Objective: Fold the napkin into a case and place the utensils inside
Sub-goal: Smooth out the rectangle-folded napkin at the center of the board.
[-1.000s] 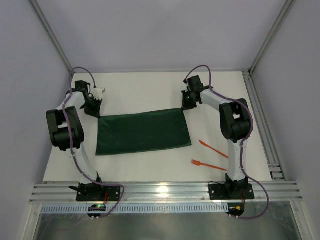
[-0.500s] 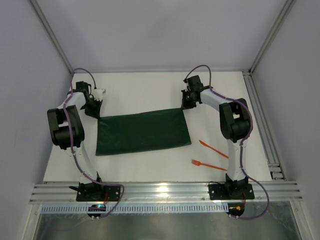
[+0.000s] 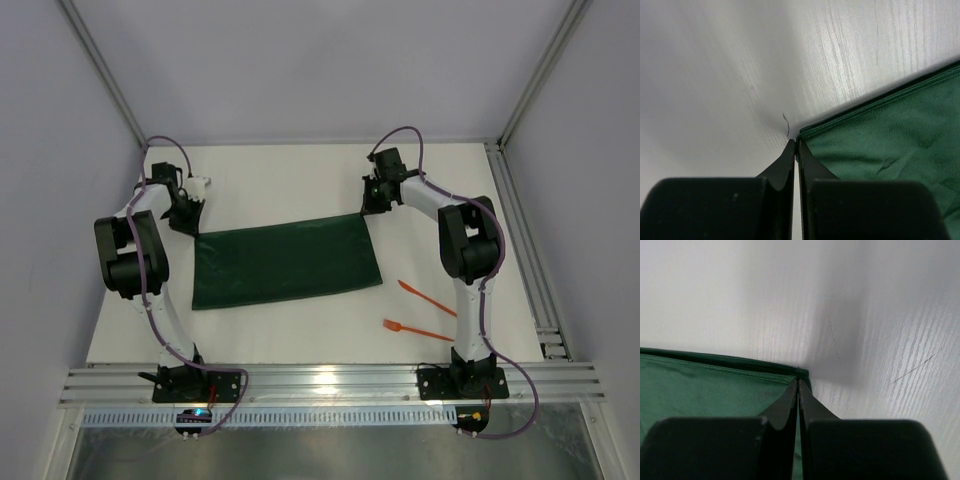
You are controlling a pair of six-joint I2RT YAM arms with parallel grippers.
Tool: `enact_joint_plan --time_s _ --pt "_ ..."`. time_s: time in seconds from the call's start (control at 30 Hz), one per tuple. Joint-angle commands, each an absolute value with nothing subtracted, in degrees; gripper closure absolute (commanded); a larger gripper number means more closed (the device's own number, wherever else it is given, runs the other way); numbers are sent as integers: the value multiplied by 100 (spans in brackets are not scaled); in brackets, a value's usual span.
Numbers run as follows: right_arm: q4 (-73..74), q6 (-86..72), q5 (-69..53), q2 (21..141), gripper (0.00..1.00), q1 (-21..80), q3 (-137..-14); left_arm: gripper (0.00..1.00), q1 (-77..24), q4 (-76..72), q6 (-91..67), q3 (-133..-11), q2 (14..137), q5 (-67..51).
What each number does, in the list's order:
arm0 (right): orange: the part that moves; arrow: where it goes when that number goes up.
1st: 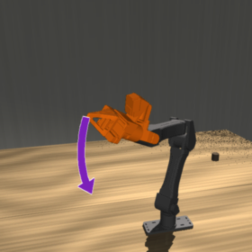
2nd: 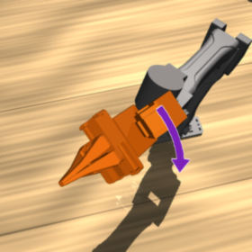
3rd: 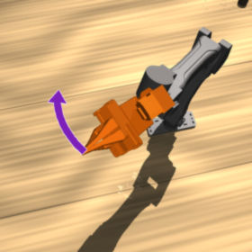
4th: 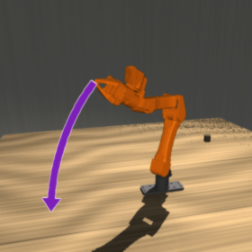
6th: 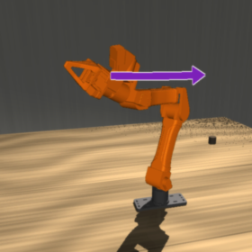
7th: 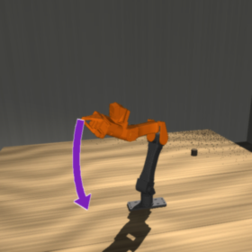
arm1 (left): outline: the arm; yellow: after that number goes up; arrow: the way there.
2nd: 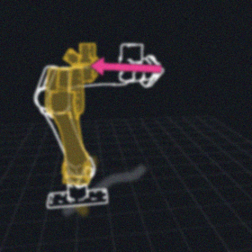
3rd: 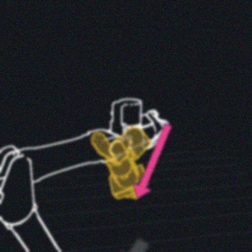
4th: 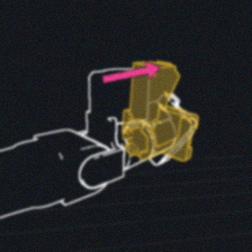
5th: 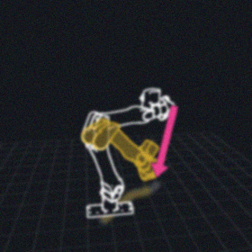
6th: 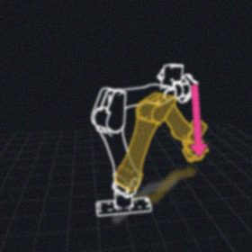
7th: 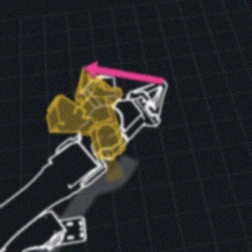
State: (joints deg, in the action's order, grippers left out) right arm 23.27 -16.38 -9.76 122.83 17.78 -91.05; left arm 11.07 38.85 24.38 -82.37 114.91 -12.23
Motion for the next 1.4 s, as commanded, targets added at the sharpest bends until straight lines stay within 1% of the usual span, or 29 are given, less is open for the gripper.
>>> enact_joint_plan --time_s 0.0,0.2,0.33,0.37,0.4,0.43,0.5,0.53,0.57,0.67,0.7,0.8,0.87,0.93,0.97,1.0,1.03,1.07,1.1,1.13,1.17,1.23,1.27,1.3,1.37 --pt "2162 -1705 -730 12392 96 1732 -9351 100 1169 3639 2426 -8394 11426 -1046" --pt "2180 -1749 -677 12559 96 1688 -9387 100 1160 3604 2417 -8402 11479 -1046" --pt "2171 -1706 -729 12630 96 1661 -9387 94 1169 3577 2400 -8394 11505 -1028" --pt "2188 -1688 -764 12621 95 1661 -9395 91 1160 3577 2399 -8402 11505 -1020" --pt "2223 -1679 -765 12604 94 1661 -9387 81 1160 3586 2391 -8394 11496 -1020" --pt "2224 -1670 -739 12577 93 1661 -9369 76 1169 3586 2391 -8394 11487 -1020" --pt "2232 -1644 -686 12446 85 1661 -9308 67 1160 3586 2391 -8394 11426 -993" --pt "2241 -1635 -668 12376 81 1661 -9282 66 1169 3612 2382 -8394 11391 -993" --pt "2241 -1617 -685 12323 75 1661 -9246 64 1160 3630 2391 -8394 11347 -1002" --pt "2276 -1547 -1027 12085 64 1661 -9263 59 1160 3700 2364 -8394 11101 -1028" --pt "2285 -1521 -1115 12015 58 1652 -9264 58 1160 3726 2364 -8394 11031 -1072" --pt "2486 -1433 -1090 11673 51 1670 -9237 56 1160 3902 2338 -8367 10706 -1186" --pt "2601 -1380 -863 11322 50 1705 -9054 56 1160 4103 2338 -8306 10390 -1300" --pt "2707 -1362 -651 10875 50 1810 -8791 58 1160 4253 2338 -8087 9970 -1458" --pt "2716 -1371 -520 10707 50 1871 -8424 60 1169 4437 2364 -7982 9819 -1520" --pt "2690 -1388 -484 10548 51 1950 -8220 65 1152 4552 2373 -7711 9678 -1581" --pt "2672 -1423 -457 10390 53 2047 -8009 68 1143 4701 2399 -7569 9538 -1669" --pt "2672 -1441 -414 10102 60 2309 -7633 71 1125 5024 2504 -7419 9293 -1766" --pt "2672 -1468 -326 9977 65 2459 -7464 74 1081 5175 2583 -7253 9186 -1749" --pt "2663 -1529 -308 9862 75 2609 -7305 75 968 5307 2654 -6903 9089 -1706" --pt "2611 -1573 -316 9679 80 2932 -7025 75 888 5491 2767 -6717 8914 -1575" --pt "2523 -1713 -360 9537 87 3233 -6813 75 574 5555 2812 -6182 8781 -1346" --pt "2479 -1792 -360 9440 93 3347 -6603 75 441 5555 2847 -6022 8711 -1092" --pt "2304 -1889 -517 9405 95 3470 -6487 75 318 5494 2865 -5881 8701 -985" --pt "1945 -2169 -755 9352 96 3498 -6085 75 88 5336 2830 -5521 8710 -731"
